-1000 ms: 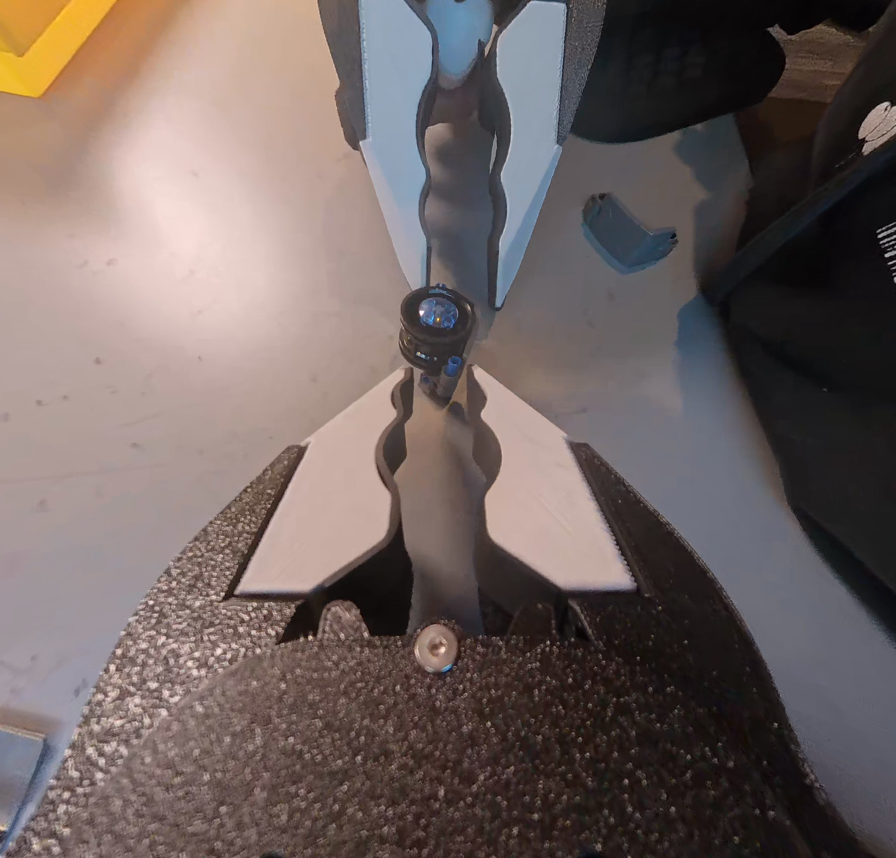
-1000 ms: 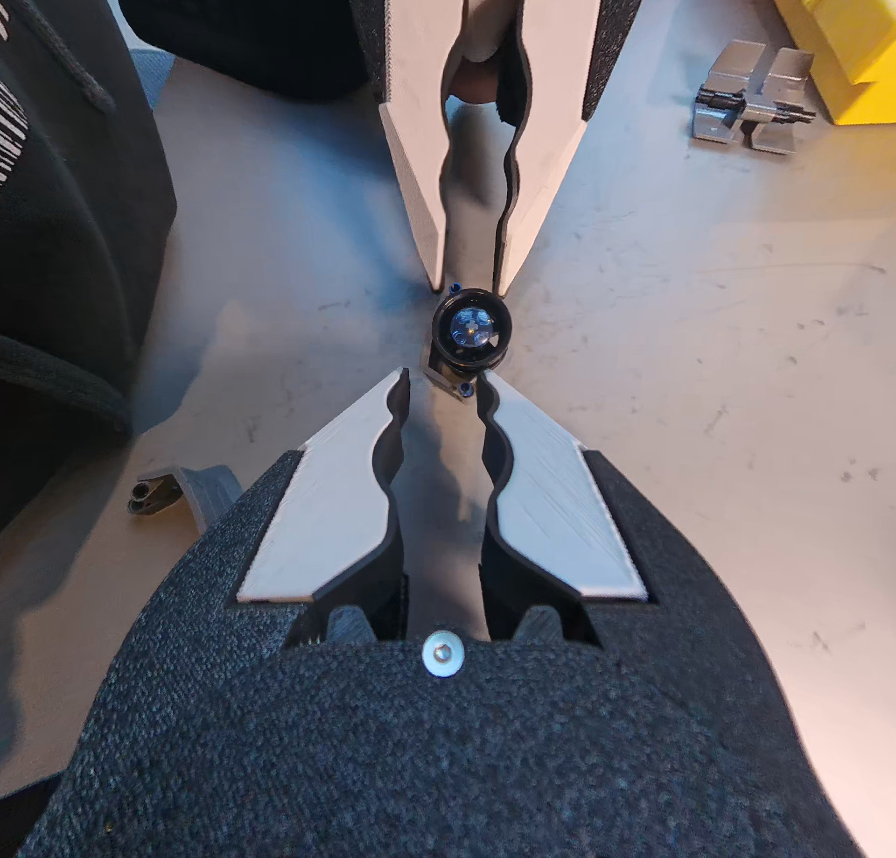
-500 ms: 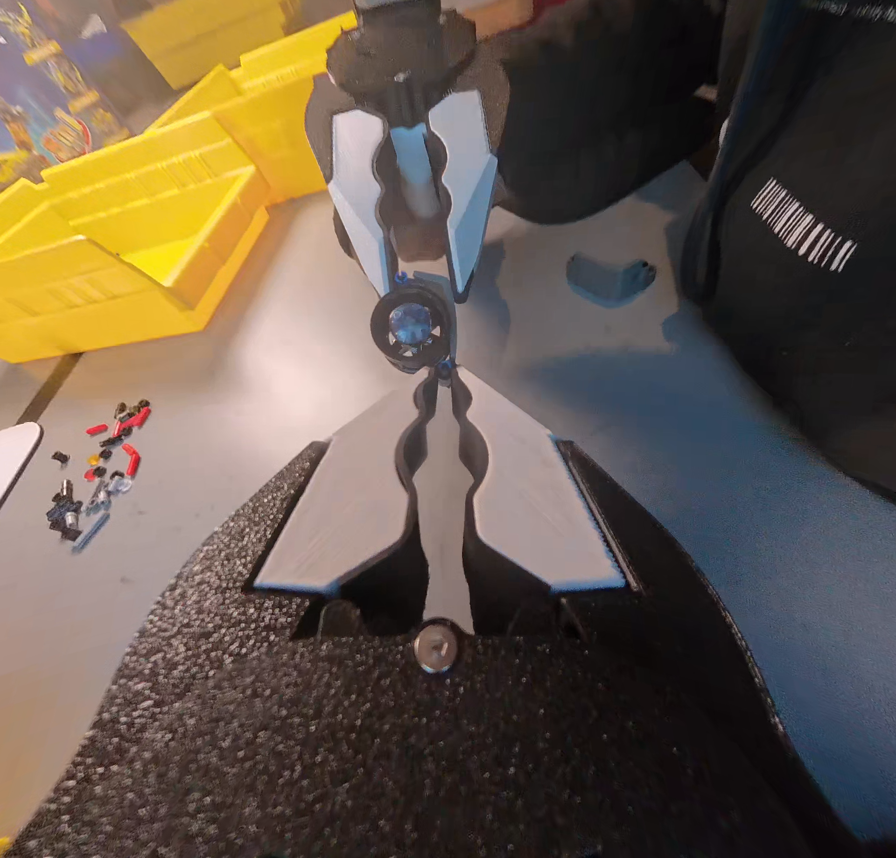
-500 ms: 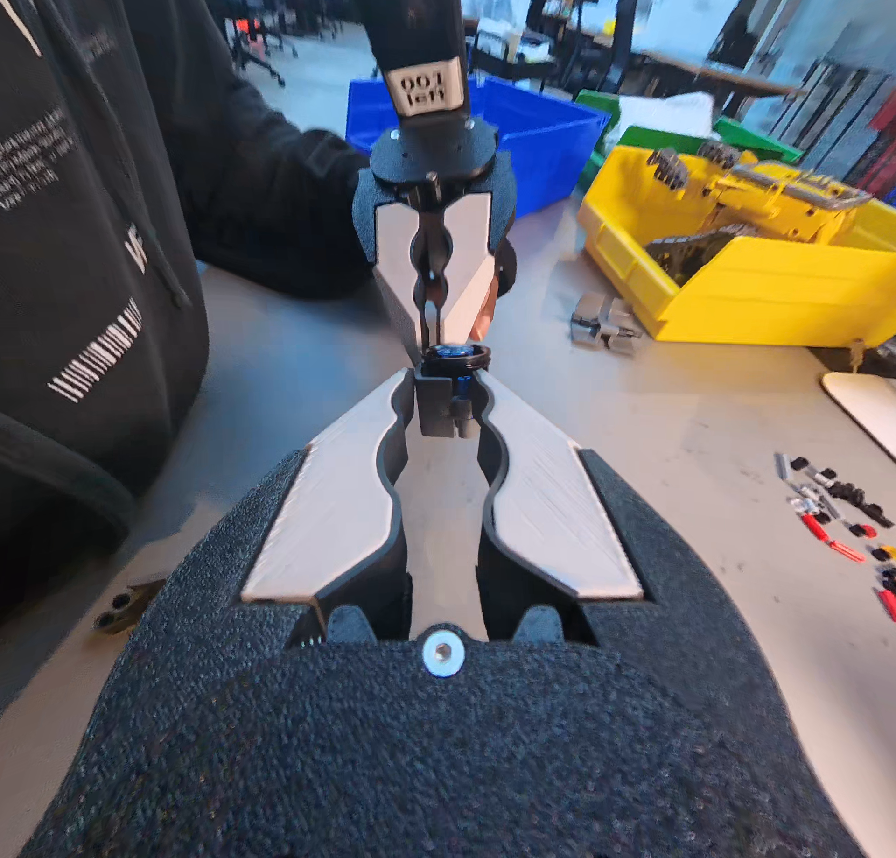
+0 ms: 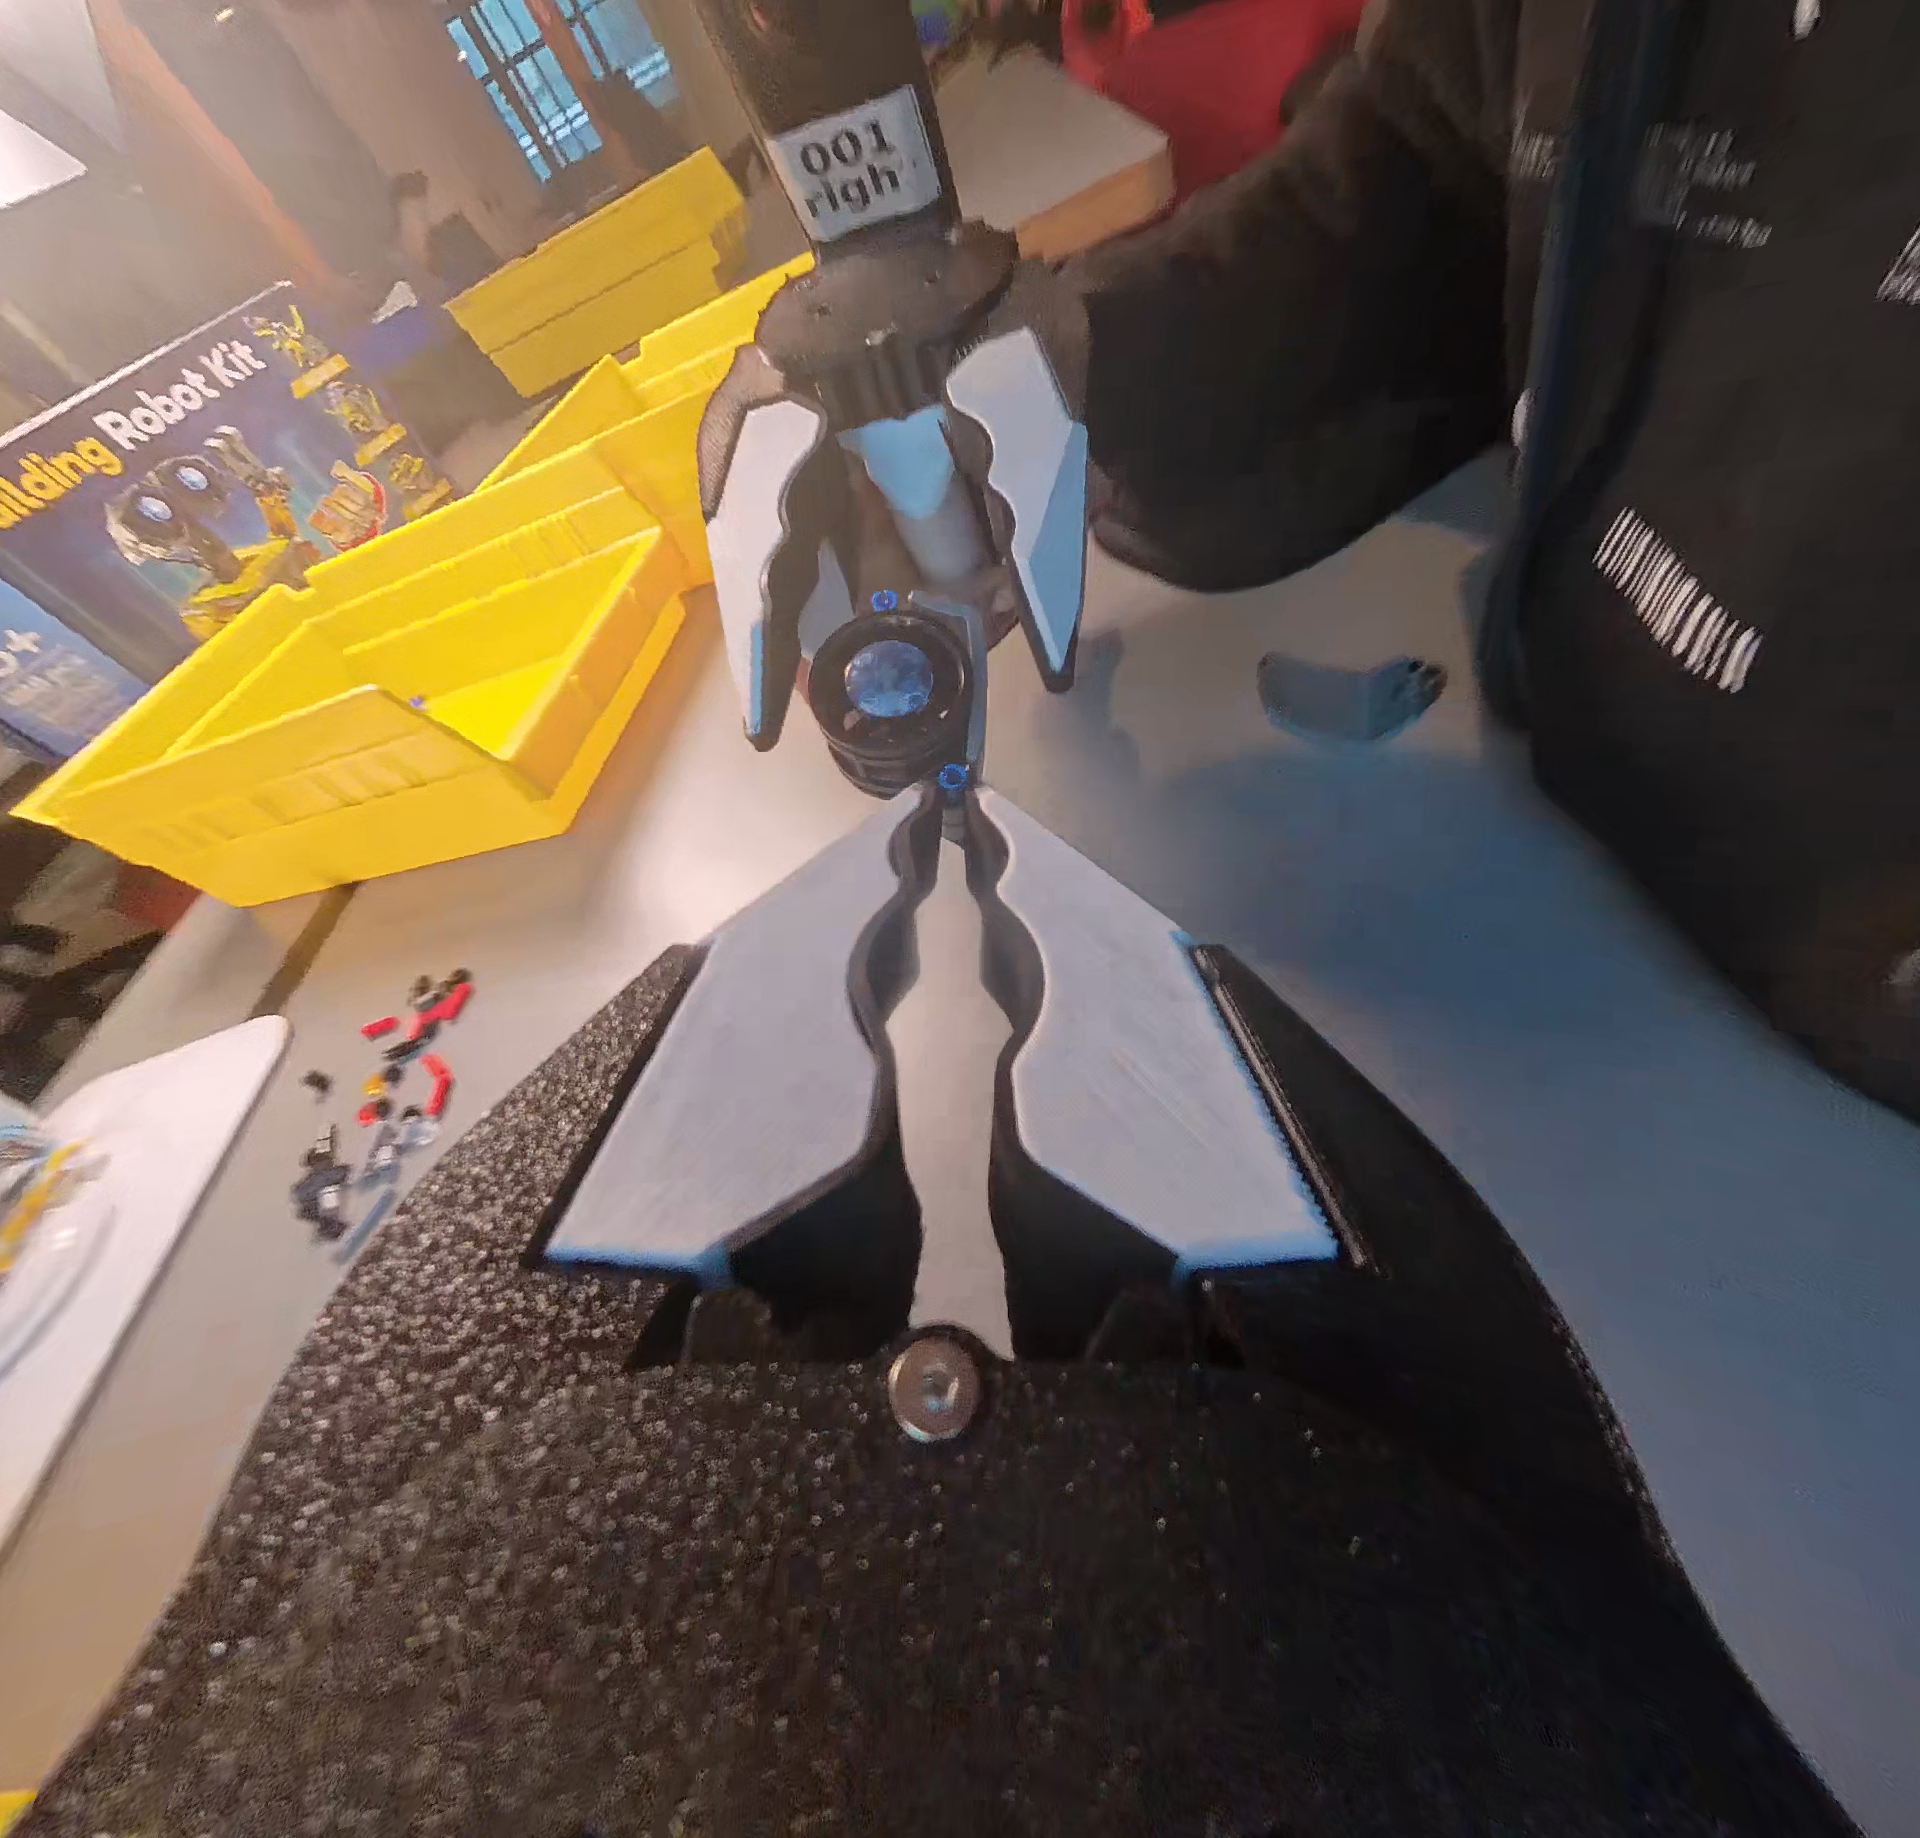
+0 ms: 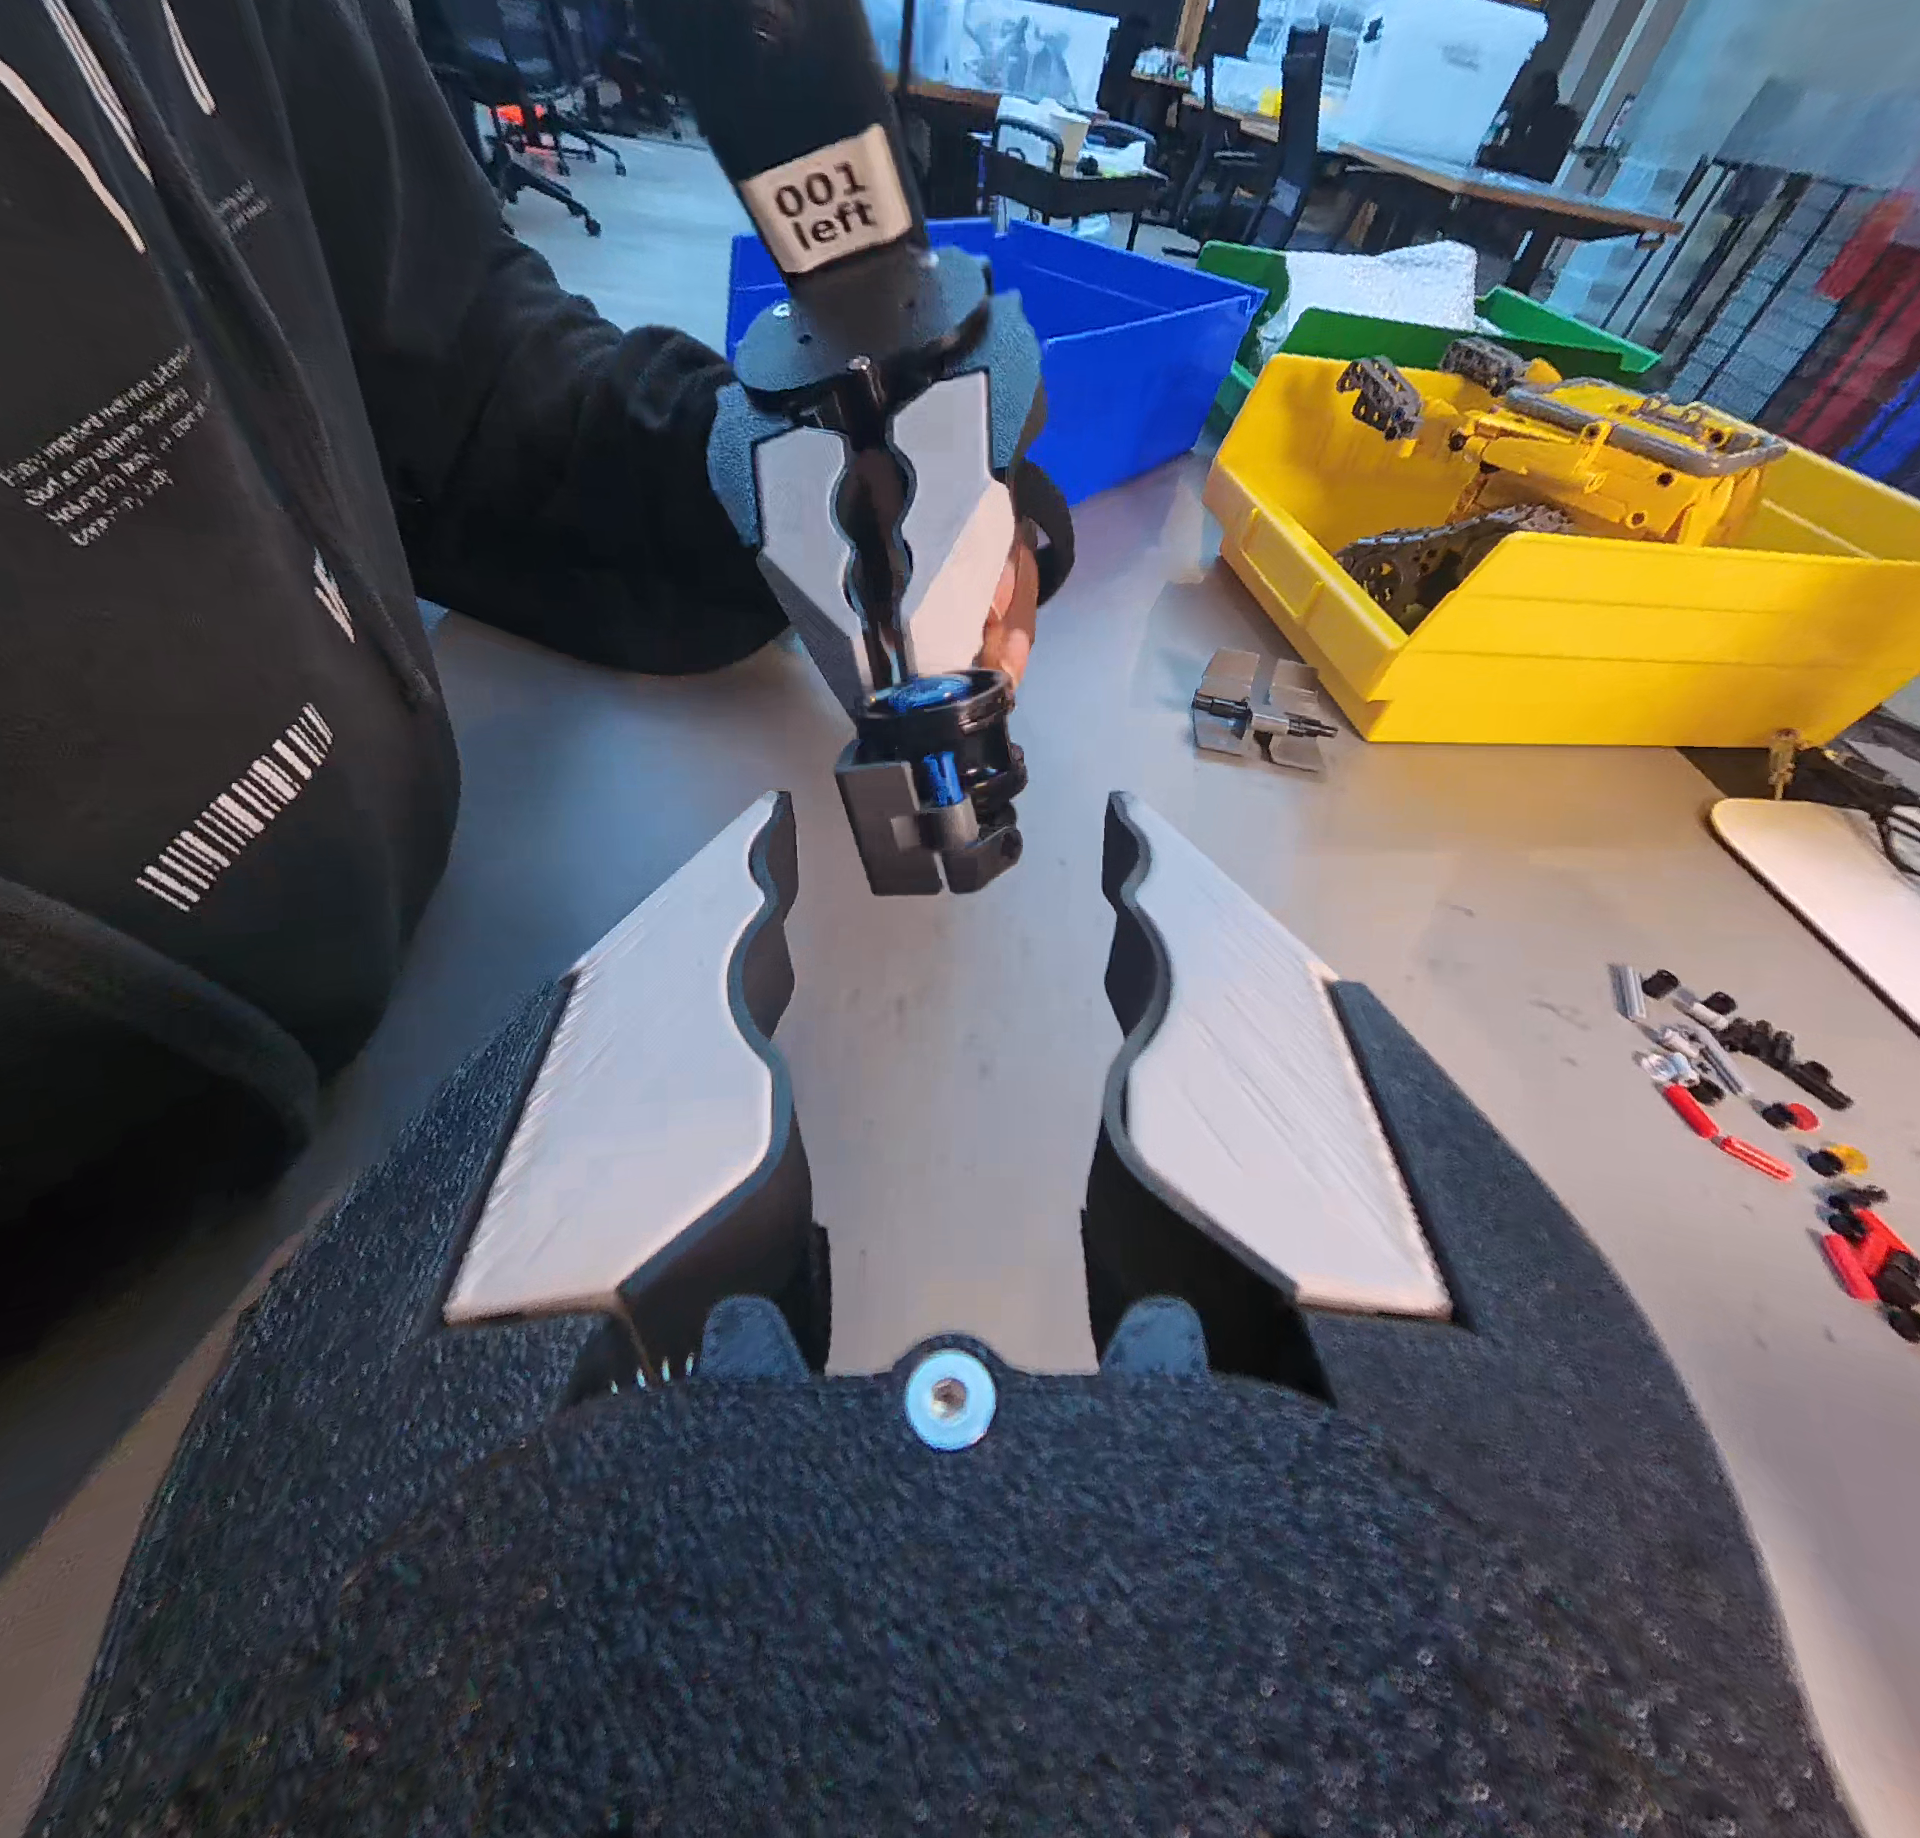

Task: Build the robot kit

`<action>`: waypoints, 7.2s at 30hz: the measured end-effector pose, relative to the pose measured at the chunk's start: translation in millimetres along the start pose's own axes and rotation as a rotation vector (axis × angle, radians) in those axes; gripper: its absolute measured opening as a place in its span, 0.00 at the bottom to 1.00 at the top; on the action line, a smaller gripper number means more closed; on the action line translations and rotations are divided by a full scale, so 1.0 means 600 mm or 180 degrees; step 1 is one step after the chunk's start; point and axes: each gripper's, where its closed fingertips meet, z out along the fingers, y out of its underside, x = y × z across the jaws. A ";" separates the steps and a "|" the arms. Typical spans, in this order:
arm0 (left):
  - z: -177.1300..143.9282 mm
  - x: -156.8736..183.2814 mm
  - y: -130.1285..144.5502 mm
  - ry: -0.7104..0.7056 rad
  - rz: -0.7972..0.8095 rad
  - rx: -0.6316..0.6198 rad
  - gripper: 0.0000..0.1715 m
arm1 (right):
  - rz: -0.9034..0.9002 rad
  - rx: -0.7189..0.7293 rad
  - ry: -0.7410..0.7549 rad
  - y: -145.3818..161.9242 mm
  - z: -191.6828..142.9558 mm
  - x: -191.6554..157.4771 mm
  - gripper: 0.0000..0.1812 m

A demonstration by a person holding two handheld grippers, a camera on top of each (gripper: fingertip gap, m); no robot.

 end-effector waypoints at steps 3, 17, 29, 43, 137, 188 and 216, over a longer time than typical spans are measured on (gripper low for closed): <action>0.006 -0.006 0.014 -0.0244 0.0516 -0.0365 0.02 | 0.0036 -0.0124 -0.0095 0.012 -0.004 -0.002 0.32; 0.012 -0.023 0.055 -0.0812 0.1972 -0.1265 0.02 | 0.0970 -0.0379 -0.0079 0.052 0.017 0.018 0.19; -0.022 -0.090 -0.045 0.0146 -0.2963 0.1377 0.24 | -0.0240 0.0784 0.0930 -0.063 -0.026 0.066 0.18; -0.015 -0.092 -0.036 0.0181 -0.3012 0.1163 0.13 | -0.0393 0.0387 0.1047 -0.038 0.008 0.065 0.17; -0.001 0.073 -0.087 0.2326 -0.3599 0.0790 0.18 | -0.2765 -0.1257 -0.0235 -0.059 -0.018 -0.083 0.01; 0.007 0.023 -0.027 0.0459 -0.1060 0.0229 0.28 | -0.0213 -0.0546 -0.1246 0.014 -0.027 -0.078 0.05; 0.048 0.022 0.029 -0.0364 -0.0948 -0.0612 0.16 | 0.0855 -0.0823 0.0581 0.079 -0.005 -0.012 0.29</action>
